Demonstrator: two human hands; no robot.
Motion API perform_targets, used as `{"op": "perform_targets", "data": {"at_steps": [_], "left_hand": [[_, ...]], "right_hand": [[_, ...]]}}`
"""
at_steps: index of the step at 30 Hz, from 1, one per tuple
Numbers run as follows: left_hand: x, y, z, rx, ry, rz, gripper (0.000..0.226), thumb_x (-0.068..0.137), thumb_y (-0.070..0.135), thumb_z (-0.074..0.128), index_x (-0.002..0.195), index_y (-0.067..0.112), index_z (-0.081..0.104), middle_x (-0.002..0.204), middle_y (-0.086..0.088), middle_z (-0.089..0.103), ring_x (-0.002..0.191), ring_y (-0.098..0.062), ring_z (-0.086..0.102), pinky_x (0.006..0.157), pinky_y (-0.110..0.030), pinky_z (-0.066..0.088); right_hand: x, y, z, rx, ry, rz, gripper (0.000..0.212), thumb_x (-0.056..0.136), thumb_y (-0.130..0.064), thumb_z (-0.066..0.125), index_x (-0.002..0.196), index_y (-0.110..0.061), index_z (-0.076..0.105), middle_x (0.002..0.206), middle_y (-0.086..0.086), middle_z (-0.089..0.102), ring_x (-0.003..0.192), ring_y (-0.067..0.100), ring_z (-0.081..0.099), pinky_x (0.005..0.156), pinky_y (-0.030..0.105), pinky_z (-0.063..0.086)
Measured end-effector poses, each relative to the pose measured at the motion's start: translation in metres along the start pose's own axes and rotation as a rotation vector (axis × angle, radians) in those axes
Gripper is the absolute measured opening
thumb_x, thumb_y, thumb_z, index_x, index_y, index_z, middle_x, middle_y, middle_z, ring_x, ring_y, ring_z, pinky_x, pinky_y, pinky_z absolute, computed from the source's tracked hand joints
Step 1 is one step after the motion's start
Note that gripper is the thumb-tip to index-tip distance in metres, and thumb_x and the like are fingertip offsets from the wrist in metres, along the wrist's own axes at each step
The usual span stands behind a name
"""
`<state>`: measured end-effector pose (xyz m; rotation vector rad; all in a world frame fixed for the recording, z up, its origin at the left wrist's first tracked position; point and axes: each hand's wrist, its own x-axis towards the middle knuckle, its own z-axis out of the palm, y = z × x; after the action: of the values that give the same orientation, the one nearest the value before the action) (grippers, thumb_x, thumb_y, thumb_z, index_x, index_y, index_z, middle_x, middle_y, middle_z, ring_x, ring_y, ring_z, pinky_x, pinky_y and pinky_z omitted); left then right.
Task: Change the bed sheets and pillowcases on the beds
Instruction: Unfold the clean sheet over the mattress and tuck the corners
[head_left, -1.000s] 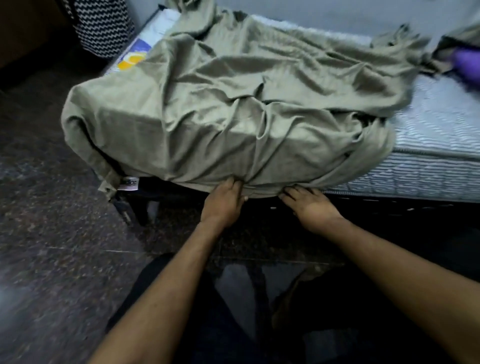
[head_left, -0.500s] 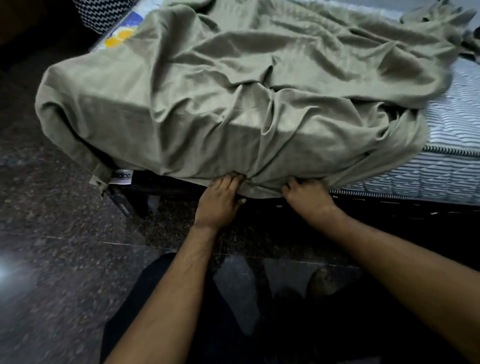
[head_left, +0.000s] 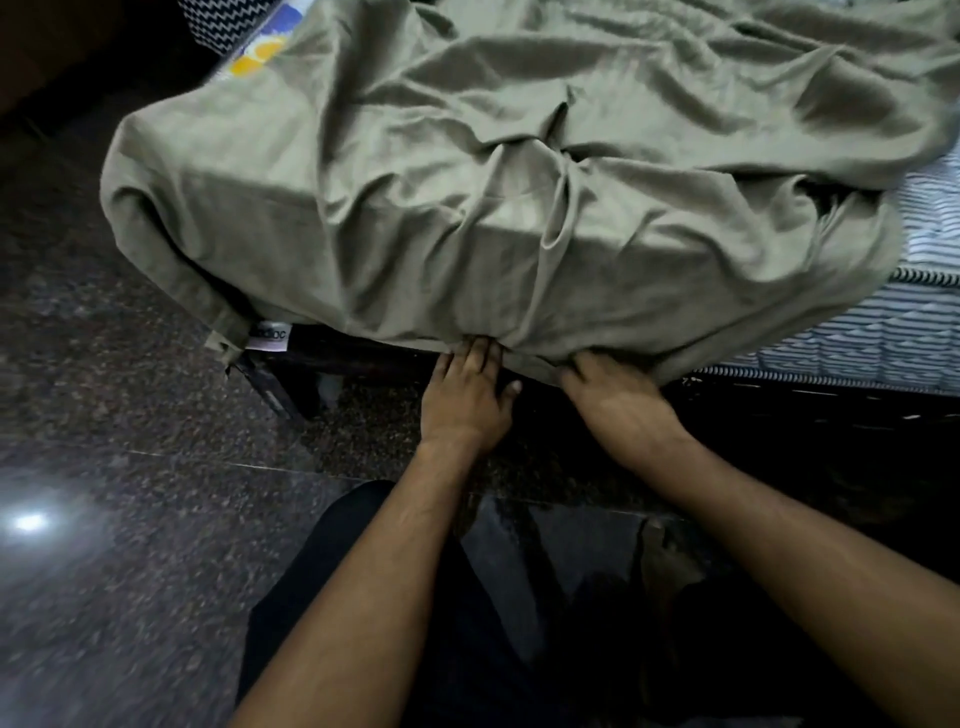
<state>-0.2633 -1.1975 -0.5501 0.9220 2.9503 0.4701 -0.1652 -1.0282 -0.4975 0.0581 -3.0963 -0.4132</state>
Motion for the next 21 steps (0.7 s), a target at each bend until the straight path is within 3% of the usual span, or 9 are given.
{"op": "perform_targets", "data": {"at_steps": [2, 4, 6, 8, 12, 14, 18, 21], "left_hand": [[0.009, -0.010, -0.005, 0.035, 0.018, 0.044, 0.058, 0.102, 0.049, 0.027, 0.147, 0.018, 0.046, 0.149, -0.004, 0.050, 0.141, -0.021, 0.040, 0.120, -0.040, 0.025], [0.016, -0.016, -0.005, 0.048, 0.035, 0.071, 0.059, 0.099, 0.047, 0.018, 0.134, 0.018, 0.057, 0.132, -0.005, 0.063, 0.126, -0.023, 0.053, 0.111, -0.038, 0.034], [0.020, -0.018, -0.006, 0.061, 0.043, 0.093, 0.056, 0.100, 0.045, 0.018, 0.127, 0.019, 0.060, 0.125, -0.005, 0.066, 0.120, -0.024, 0.056, 0.107, -0.038, 0.036], [0.020, -0.017, -0.014, 0.014, 0.019, 0.083, 0.045, 0.105, 0.042, 0.028, 0.123, 0.020, 0.063, 0.123, -0.006, 0.067, 0.118, -0.026, 0.059, 0.103, -0.038, 0.039], [0.010, -0.015, -0.024, -0.018, -0.002, 0.066, 0.031, 0.103, 0.039, 0.045, 0.122, 0.023, 0.064, 0.116, -0.006, 0.069, 0.104, -0.031, 0.064, 0.081, -0.038, 0.051], [0.010, -0.014, -0.019, -0.032, 0.043, 0.066, 0.028, 0.101, 0.034, 0.048, 0.120, 0.021, 0.065, 0.114, -0.007, 0.069, 0.103, -0.031, 0.064, 0.080, -0.037, 0.051], [0.031, -0.008, -0.014, -0.027, 0.091, 0.051, 0.030, 0.104, 0.030, 0.047, 0.104, 0.012, 0.072, 0.101, -0.015, 0.073, 0.094, -0.037, 0.067, 0.080, -0.039, 0.048], [0.045, -0.003, -0.018, -0.038, 0.019, 0.010, 0.034, 0.105, 0.036, 0.046, 0.109, 0.014, 0.071, 0.104, -0.015, 0.073, 0.097, -0.037, 0.068, 0.078, -0.039, 0.051]], "right_hand": [[0.003, -0.021, 0.014, 0.164, 0.025, -0.133, 0.048, 0.092, -0.016, 0.050, 0.139, -0.012, 0.053, 0.132, 0.011, 0.056, 0.116, 0.032, 0.059, 0.091, 0.043, 0.054], [0.010, -0.034, 0.030, 0.306, -0.028, -0.120, 0.061, 0.096, -0.021, 0.052, 0.153, -0.009, 0.036, 0.153, 0.015, 0.042, 0.137, 0.033, 0.046, 0.110, 0.045, 0.043], [0.017, -0.038, 0.039, 0.344, -0.055, -0.079, 0.065, 0.099, -0.025, 0.047, 0.158, -0.010, 0.023, 0.163, 0.012, 0.026, 0.146, 0.031, 0.033, 0.118, 0.042, 0.033], [0.018, -0.039, 0.040, 0.311, -0.063, -0.010, 0.064, 0.101, -0.027, 0.046, 0.158, -0.011, 0.023, 0.163, 0.010, 0.026, 0.144, 0.029, 0.035, 0.117, 0.040, 0.032], [0.017, -0.038, 0.041, 0.128, 0.041, 0.111, 0.058, 0.098, -0.041, 0.046, 0.150, -0.016, 0.041, 0.150, 0.000, 0.047, 0.129, 0.022, 0.047, 0.102, 0.041, 0.042], [0.020, -0.038, 0.046, 0.105, 0.038, 0.136, 0.060, 0.097, -0.046, 0.046, 0.149, -0.016, 0.043, 0.146, 0.000, 0.050, 0.127, 0.023, 0.049, 0.100, 0.041, 0.043], [0.037, -0.035, 0.048, 0.230, 0.019, 0.244, 0.063, 0.099, -0.050, 0.044, 0.148, -0.012, 0.043, 0.146, 0.009, 0.050, 0.128, 0.030, 0.052, 0.105, 0.041, 0.041], [0.054, -0.024, 0.043, 0.385, -0.083, 0.298, 0.061, 0.099, -0.057, 0.042, 0.144, -0.016, 0.047, 0.143, 0.010, 0.053, 0.128, 0.031, 0.052, 0.106, 0.038, 0.039]]}}
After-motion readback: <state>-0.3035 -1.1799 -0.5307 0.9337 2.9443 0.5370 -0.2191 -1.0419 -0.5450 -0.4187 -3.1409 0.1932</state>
